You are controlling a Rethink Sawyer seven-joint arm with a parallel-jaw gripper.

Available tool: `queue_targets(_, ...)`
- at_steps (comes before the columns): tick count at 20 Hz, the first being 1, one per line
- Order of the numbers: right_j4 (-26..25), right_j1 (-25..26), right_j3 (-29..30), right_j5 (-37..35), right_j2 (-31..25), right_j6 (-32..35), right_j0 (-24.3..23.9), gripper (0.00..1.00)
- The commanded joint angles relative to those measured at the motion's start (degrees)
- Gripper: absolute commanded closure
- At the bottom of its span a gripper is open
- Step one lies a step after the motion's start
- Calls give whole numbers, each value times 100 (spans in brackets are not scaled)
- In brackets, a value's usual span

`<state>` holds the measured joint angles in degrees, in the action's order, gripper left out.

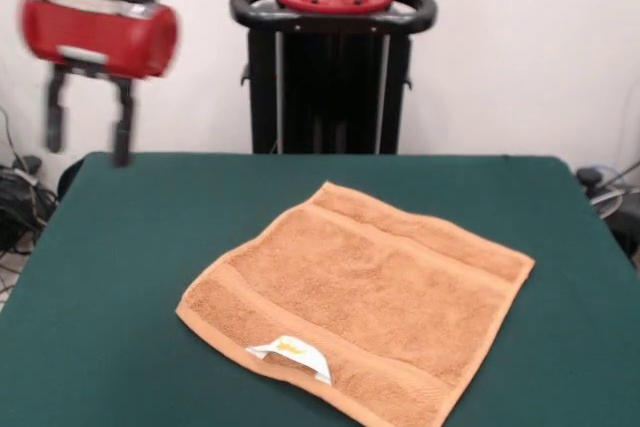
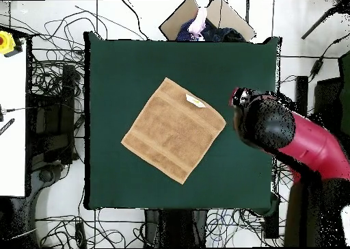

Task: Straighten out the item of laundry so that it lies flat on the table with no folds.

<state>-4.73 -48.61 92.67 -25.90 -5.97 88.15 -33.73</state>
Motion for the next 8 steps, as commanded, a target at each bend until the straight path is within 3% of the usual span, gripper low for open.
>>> queue_targets(1, -735, 27, 481, -214, -844, -998, -315, 0)
queue_targets(8, -1125, 858, 254, -240, -474, -424, 42, 0)
